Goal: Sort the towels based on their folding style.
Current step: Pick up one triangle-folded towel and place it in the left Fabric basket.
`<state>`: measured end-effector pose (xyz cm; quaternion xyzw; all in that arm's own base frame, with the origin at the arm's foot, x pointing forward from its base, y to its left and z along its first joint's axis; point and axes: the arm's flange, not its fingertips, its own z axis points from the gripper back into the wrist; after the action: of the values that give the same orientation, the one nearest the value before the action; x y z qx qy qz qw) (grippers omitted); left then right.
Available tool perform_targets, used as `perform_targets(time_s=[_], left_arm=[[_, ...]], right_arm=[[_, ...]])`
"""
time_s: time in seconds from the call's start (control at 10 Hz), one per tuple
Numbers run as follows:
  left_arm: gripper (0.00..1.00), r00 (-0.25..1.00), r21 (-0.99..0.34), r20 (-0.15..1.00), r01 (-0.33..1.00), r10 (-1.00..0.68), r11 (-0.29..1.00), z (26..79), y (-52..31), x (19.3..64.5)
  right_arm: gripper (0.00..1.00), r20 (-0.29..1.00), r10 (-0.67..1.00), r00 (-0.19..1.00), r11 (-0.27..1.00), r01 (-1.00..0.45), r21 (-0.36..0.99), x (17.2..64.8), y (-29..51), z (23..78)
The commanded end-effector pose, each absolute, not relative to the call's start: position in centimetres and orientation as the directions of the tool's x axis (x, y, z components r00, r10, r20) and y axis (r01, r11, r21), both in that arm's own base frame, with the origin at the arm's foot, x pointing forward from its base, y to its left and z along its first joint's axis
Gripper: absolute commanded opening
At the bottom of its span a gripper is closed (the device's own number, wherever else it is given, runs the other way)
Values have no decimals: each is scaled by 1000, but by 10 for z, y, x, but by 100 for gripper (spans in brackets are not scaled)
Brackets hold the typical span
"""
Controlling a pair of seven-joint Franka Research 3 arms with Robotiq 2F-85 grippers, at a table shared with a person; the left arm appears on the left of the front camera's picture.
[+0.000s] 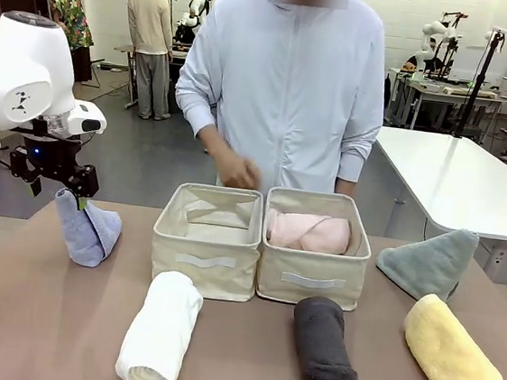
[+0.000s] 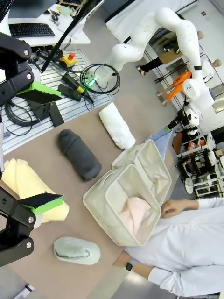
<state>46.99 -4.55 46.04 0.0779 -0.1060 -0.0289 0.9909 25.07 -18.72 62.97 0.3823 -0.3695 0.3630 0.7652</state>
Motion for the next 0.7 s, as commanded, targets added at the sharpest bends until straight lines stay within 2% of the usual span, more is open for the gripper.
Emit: perform_targets(time_s=[0.0, 0.2, 0.3, 0.4, 0.5, 0.6], left_arm=[[100, 974, 118, 226, 2, -28, 993, 442, -43, 475], [100, 974, 109, 223, 10, -34, 994, 432, -43, 483], [45, 970, 108, 239, 14, -40, 994, 432, -42, 484], [44, 970, 103, 239, 13, -38, 995, 432, -41, 485], [0, 969, 99, 244, 10, -34, 995, 433, -42, 485], [0, 969, 96, 247, 10, -34, 995, 434, -42, 485]], right_arm=[[100, 856, 263, 444, 430, -849, 308, 252, -188, 633], [100, 856, 263, 444, 430, -849, 308, 252, -188, 633], [100, 856, 263, 444, 430, -849, 308, 252, -188, 633], [100, 856, 263, 444, 430, -849, 308, 252, -188, 633], [100, 856, 263, 444, 430, -849, 308, 252, -188, 633], [100, 856, 263, 444, 430, -849, 308, 252, -188, 633]])
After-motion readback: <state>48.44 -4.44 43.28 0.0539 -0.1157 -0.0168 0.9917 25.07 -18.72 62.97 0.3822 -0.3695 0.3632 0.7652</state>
